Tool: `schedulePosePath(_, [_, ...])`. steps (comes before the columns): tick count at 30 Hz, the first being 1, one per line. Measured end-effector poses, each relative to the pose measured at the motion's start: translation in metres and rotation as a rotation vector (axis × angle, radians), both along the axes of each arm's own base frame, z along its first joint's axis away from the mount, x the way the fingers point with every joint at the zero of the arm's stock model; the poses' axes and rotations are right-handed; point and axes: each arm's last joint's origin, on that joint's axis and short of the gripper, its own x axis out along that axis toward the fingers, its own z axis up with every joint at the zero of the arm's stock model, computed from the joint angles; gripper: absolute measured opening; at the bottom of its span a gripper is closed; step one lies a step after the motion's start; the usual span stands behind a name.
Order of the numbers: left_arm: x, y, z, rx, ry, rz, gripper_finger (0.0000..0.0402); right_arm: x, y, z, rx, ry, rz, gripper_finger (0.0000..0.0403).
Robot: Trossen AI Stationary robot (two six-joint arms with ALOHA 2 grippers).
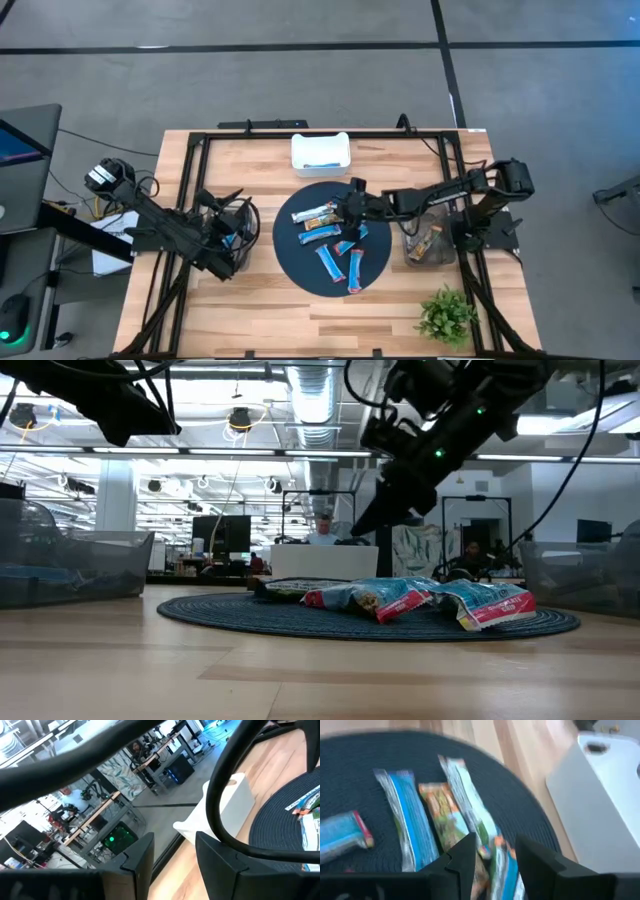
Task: Pick and place Granola Bars by type
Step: Put the orange granola bar into the right black bin
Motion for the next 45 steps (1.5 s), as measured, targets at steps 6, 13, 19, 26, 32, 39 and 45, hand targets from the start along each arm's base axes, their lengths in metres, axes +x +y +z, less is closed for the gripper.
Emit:
schedulePosePath(6, [0.000, 0.000, 0.000, 0.000, 0.000, 0.000, 0.0139, -0.003, -0.001, -0.002, 0.006, 0.034, -0.007, 0.0129])
schedulePosePath(13, [0.000, 0.000, 0.000, -0.001, 0.002, 0.001, 0.0139, -0.008, 0.004, -0.003, 0.019, 0.079, -0.002, 0.0129])
schedulePosePath(19, [0.000, 0.000, 0.000, -0.001, 0.002, 0.001, 0.0139, -0.011, 0.002, -0.005, 0.072, 0.096, -0.068, 0.0129])
schedulePosePath(26, [0.000, 0.000, 0.000, -0.001, 0.001, 0.001, 0.0139, -0.015, -0.009, -0.013, 0.122, 0.142, -0.192, 0.0129])
schedulePosePath(32, [0.000, 0.000, 0.000, -0.001, 0.001, 0.001, 0.0139, -0.016, -0.013, -0.015, 0.127, 0.151, -0.212, 0.0129])
schedulePosePath(39, [0.000, 0.000, 0.000, -0.001, 0.000, 0.001, 0.0139, -0.019, -0.013, -0.018, 0.145, 0.154, -0.234, 0.0129])
schedulePosePath(45, [0.000, 0.000, 0.000, 0.001, -0.001, 0.000, 0.0139, -0.020, -0.013, -0.019, 0.158, 0.146, -0.250, 0.0129])
